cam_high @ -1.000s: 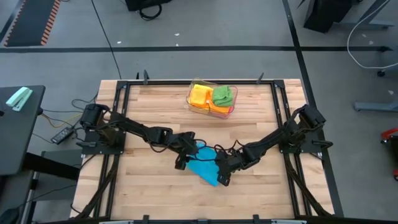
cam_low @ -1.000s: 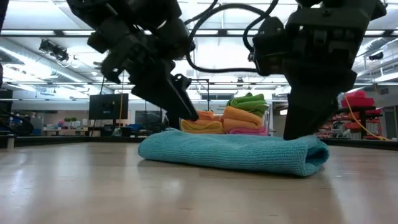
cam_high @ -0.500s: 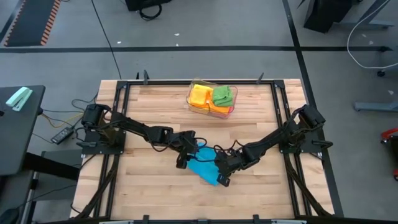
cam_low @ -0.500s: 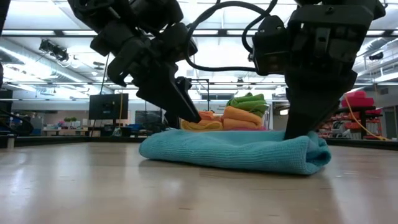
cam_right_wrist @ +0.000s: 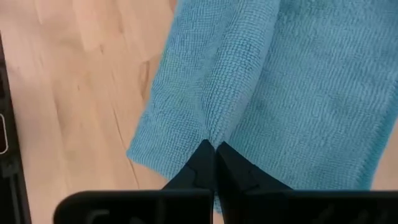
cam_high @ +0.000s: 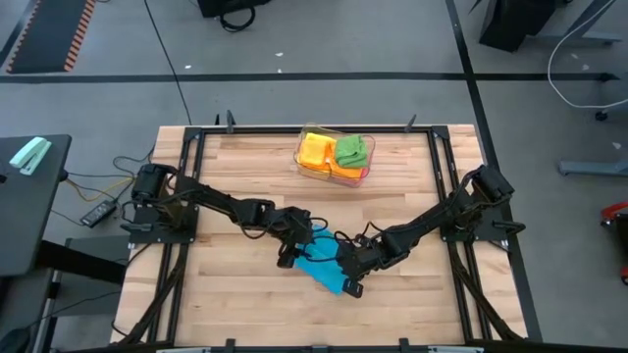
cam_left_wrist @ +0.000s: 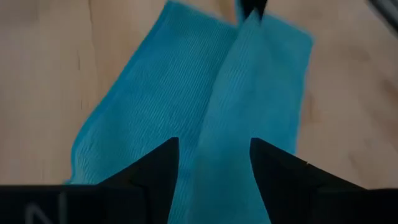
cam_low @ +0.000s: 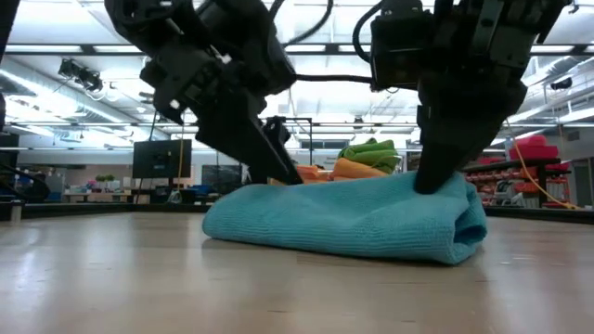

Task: Fold microfiber towels
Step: Fold the blue microfiber cloth

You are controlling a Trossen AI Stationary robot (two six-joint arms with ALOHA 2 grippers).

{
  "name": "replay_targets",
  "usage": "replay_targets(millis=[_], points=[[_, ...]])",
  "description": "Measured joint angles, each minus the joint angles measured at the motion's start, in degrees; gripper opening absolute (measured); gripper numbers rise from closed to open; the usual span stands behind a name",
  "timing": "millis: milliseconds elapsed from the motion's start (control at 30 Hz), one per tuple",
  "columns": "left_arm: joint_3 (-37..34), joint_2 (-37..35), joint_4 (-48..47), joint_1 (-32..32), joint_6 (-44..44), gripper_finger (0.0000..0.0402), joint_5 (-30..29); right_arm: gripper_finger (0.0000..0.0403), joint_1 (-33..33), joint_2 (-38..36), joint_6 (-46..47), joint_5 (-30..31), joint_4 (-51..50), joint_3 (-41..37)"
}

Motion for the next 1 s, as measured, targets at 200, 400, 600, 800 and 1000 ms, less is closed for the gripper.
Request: replay_targets(millis=[200, 400, 600, 800, 1000], points=[[0.0, 1.7, -2.2, 1.5, 0.0, 0.0193, 1.1, 0.0007, 0.0, 0.0, 0.1, 0.0, -1.3, 0.3], [0.0, 1.8, -4.3, 2.0, 0.5, 0.0134, 2.8, 0.0007, 0.0, 0.0, 0.0, 0.1, -1.5, 0.3], [0.0, 1.7, -5.5, 2.0, 1.8, 0.0036, 2.8, 0.0008, 0.0, 0.0, 0.0, 0.7, -1.7, 0.3], [5.1, 1.0, -12.1, 1.9, 2.6, 0.0028, 2.8, 0.0008, 0.2, -0.5, -0.2, -0.1, -2.0, 0.3], [10.9, 0.7, -19.7, 1.6, 6.5, 0.0027, 2.8, 0.0009, 2.0, -3.9, 1.1, 1.4, -3.2, 0.3]])
